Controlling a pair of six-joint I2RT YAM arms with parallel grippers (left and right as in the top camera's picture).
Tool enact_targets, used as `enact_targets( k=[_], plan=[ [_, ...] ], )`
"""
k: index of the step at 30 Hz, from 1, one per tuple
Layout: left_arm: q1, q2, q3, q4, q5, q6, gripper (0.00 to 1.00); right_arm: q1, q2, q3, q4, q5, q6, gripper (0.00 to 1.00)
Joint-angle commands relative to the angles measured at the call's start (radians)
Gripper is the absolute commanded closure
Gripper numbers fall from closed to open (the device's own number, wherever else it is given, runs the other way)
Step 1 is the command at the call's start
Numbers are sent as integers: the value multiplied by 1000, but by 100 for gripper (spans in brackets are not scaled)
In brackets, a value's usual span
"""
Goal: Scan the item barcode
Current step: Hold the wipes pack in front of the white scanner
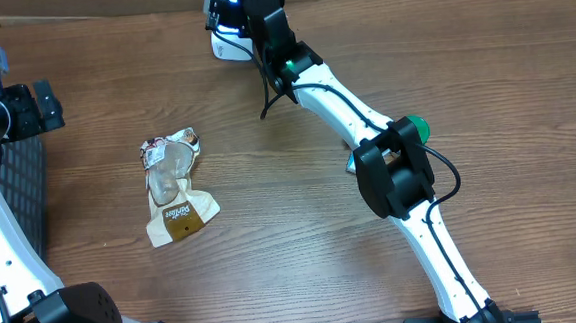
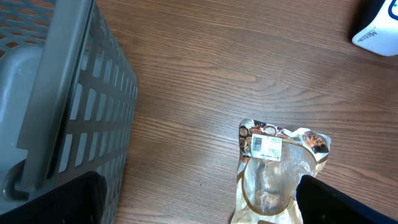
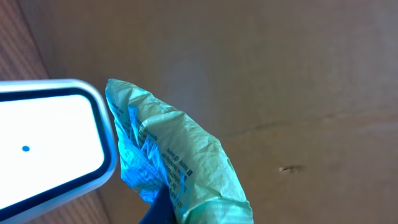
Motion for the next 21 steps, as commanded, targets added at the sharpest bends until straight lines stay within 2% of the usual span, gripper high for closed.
enact_targets(
  k=[1,5,7,11,13,16,18,19,21],
  plan=[
    [-2,0,8,0,1,26,0,3,-5,31,-6,30,-4,96],
    [-2,0,8,0,1,26,0,5,-9,31,-6,64,18,96],
    [-2,0,9,0,1,26,0,5,-34,31,-7,73,117,96],
    [0,0,8,0,1,26,0,8,-108,31,-65,73,205,96],
    [0,0,8,0,1,26,0,11,-164,31,-120,73,294,96],
    [0,0,9,0,1,26,0,16,-262,31,-240,86,586,96],
    [0,0,8,0,1,26,0,16,-344,31,-369,91,864,96],
    [0,0,8,0,1,26,0,16,-369,31,-414,91,941,96],
    [0,0,9,0,1,26,0,10,-459,31,-607,90,1229,96]
  ],
)
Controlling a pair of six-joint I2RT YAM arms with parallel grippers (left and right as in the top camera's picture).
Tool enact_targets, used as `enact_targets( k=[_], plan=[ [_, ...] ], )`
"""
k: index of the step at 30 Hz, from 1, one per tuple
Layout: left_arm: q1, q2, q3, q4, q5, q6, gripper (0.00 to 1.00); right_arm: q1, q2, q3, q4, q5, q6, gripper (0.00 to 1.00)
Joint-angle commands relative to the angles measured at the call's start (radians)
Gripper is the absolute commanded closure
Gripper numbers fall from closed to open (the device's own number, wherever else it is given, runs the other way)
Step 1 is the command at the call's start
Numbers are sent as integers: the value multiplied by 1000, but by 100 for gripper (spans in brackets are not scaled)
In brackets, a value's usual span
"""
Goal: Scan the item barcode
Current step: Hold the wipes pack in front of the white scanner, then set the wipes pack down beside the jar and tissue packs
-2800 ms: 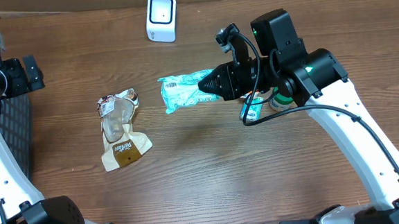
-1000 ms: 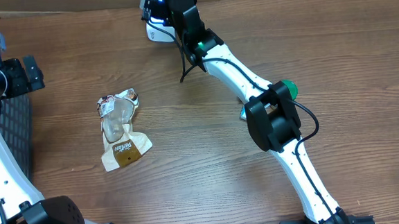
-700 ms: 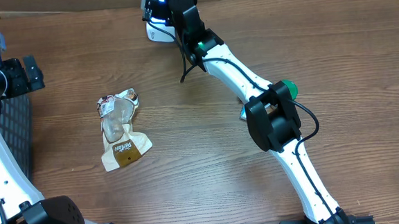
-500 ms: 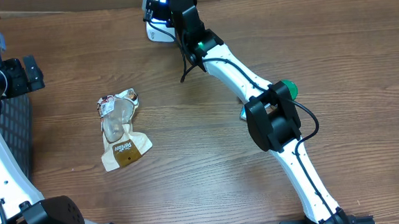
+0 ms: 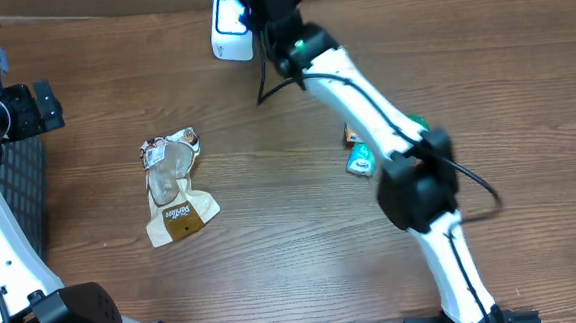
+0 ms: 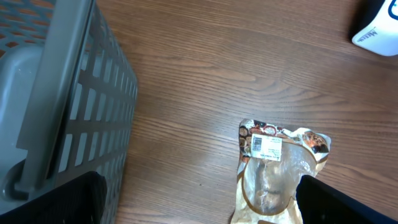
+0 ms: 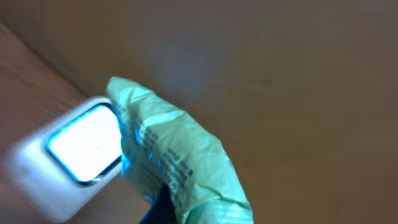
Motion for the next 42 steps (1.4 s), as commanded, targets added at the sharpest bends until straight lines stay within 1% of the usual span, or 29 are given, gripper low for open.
enact_targets(
  k=[1,2,3,4,7,10,12,16,18,23,26,29,30,31,32,33,35,36,41,42],
  plan=[
    [0,0,8,1,1,26,0,-5,-236,31,-191,18,601,96],
    [0,0,8,1,1,26,0,-10,-265,31,-274,14,690,96],
    [0,0,8,1,1,26,0,-14,-287,31,-342,12,744,96],
    [0,0,8,1,1,26,0,-26,-327,31,-481,-2,840,96],
    [0,0,8,1,1,26,0,-65,-371,31,-729,-12,1028,96],
    [0,0,8,1,1,26,0,-116,-368,29,-912,-20,1159,96],
    [0,0,9,1,1,26,0,-168,-353,-10,-1007,-32,1219,96],
    [0,0,8,1,1,26,0,-243,-348,-166,-962,-84,1219,96],
    [0,0,8,1,1,26,0,-278,-348,-302,-874,-91,1220,96],
    [0,0,9,1,1,26,0,-317,-348,-534,-682,-91,1217,95],
    [0,0,8,1,1,26,0,-324,-348,-622,-623,-91,1215,84],
    [0,0,8,1,1,26,0,-323,-348,-671,-602,-90,1213,73],
    [0,0,9,1,1,26,0,-323,-348,-674,-602,-90,1206,64],
    [0,0,8,1,1,26,0,-323,-348,-675,-605,-90,1200,57],
    [0,0,9,1,1,26,0,-323,-349,-675,-606,-90,1178,46],
    [0,0,8,1,1,26,0,-323,-349,-674,-607,-90,1157,43],
    [0,0,8,1,1,26,0,-323,-349,-664,-631,-95,1092,40],
    [0,0,9,1,1,26,0,-323,-349,-657,-642,-95,1083,39],
    [0,0,8,1,1,26,0,-317,-363,-546,-788,-102,1067,35],
    [0,0,8,1,1,26,0,-309,-368,-501,-824,-140,1015,34]
  ],
)
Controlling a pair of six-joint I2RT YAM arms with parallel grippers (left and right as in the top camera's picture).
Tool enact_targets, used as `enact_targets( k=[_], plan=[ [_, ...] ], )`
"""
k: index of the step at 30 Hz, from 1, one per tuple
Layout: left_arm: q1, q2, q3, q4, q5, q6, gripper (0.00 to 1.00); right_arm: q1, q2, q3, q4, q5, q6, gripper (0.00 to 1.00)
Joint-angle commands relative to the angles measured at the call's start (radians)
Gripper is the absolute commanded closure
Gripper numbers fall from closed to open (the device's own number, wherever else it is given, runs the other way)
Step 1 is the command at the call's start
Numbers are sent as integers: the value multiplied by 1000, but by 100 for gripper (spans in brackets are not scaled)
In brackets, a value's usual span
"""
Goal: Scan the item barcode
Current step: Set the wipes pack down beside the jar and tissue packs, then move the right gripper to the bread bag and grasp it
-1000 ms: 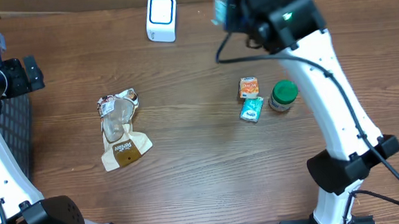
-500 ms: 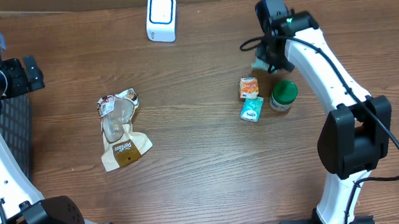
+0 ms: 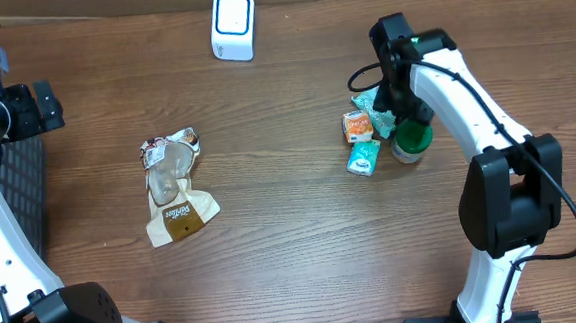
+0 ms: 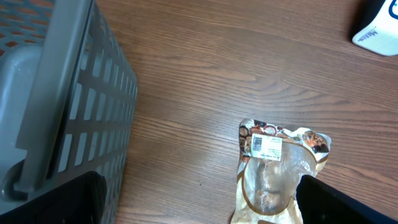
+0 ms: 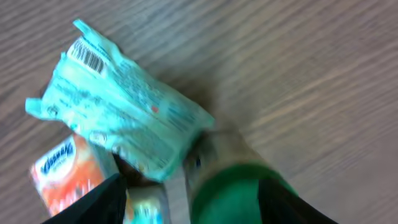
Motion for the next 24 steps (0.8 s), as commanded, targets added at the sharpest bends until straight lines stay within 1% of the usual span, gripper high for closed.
enact_targets(
  k=[1,3,4,5,8,10,13,16,20,24],
  plan=[
    [0,-1,8,0,1,26,0,15,-25,127,-50,-71,-110,34],
    [0,-1,8,0,1,26,0,44,-26,197,-66,-276,-293,32],
    [0,-1,8,0,1,26,0,62,-26,208,-58,-358,-339,32],
    [0,-1,8,0,1,26,0,74,-26,208,-47,-396,-346,32],
    [0,-1,8,0,1,26,1,147,-22,193,35,-503,-345,32],
    [0,-1,9,0,1,26,0,217,-15,166,122,-552,-345,32],
    [0,-1,9,0,1,26,0,307,1,106,237,-562,-315,32],
    [0,-1,8,0,1,26,0,409,48,59,336,-563,-238,33],
    [0,-1,9,0,1,26,0,502,114,57,407,-570,-220,33],
    [0,-1,9,0,1,26,0,558,172,57,477,-569,-195,33]
  ],
)
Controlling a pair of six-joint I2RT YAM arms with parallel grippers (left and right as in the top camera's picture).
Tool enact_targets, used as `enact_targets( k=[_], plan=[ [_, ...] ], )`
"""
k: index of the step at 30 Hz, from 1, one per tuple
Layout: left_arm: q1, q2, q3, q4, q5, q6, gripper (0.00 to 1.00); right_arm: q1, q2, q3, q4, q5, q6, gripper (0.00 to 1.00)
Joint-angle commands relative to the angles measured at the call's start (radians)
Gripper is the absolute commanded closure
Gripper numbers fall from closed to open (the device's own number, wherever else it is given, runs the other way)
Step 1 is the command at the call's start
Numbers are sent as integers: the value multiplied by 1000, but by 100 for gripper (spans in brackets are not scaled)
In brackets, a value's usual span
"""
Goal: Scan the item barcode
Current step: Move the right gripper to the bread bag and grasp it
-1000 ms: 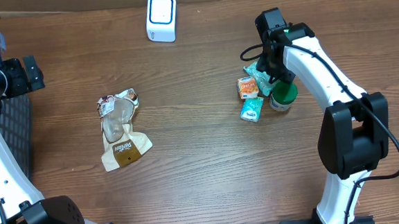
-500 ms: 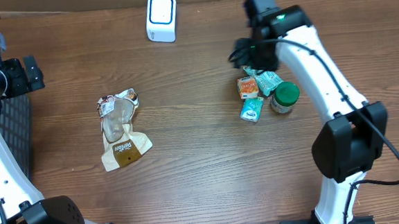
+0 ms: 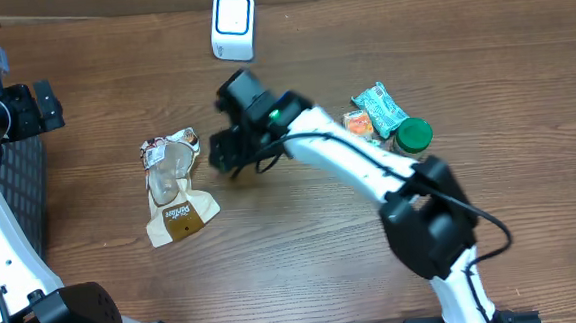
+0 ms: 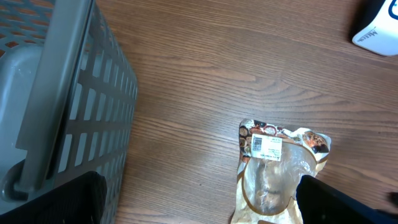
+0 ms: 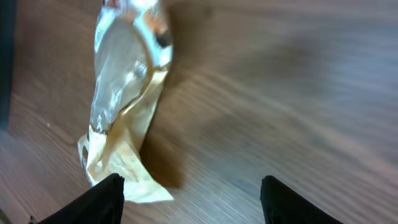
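Note:
A tan pouch with a clear window [image 3: 174,186] lies flat at the middle left, its white barcode label [image 4: 266,146] facing up. My right gripper [image 3: 229,150] hovers just right of the pouch, open and empty. In the right wrist view the pouch [image 5: 121,93] sits ahead and to the left of the right gripper [image 5: 196,202]. The white scanner [image 3: 233,26] stands at the far edge. My left gripper [image 3: 24,109] is open at the far left, above the basket's edge; in its own view the left gripper [image 4: 199,211] holds nothing.
A grey slotted basket [image 4: 56,93] stands at the left edge. At the right lie a green packet [image 3: 378,106], an orange packet [image 3: 359,124] and a green-capped bottle [image 3: 412,136]. Cardboard walls the far side.
My right gripper was open over the green packet by the bottle at the right; now it is open beside the tan pouch at the middle left. The left arm has not moved.
My right gripper held the green packet in front of the scanner, then a little back from it. Later it stood open over the pile at the right with the packet lying there. Now it is beside the tan pouch, empty.

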Motion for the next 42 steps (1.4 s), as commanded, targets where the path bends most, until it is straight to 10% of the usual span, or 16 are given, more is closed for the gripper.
enact_targets(
  k=[1,27,42],
  plan=[
    [0,-1,8,0,1,26,0,39,62,-6,59,-9,61,33],
    [0,-1,9,0,1,26,0,100,147,-5,245,-148,-69,42],
    [0,-1,8,0,1,26,0,101,146,90,381,31,170,23]
  ],
)
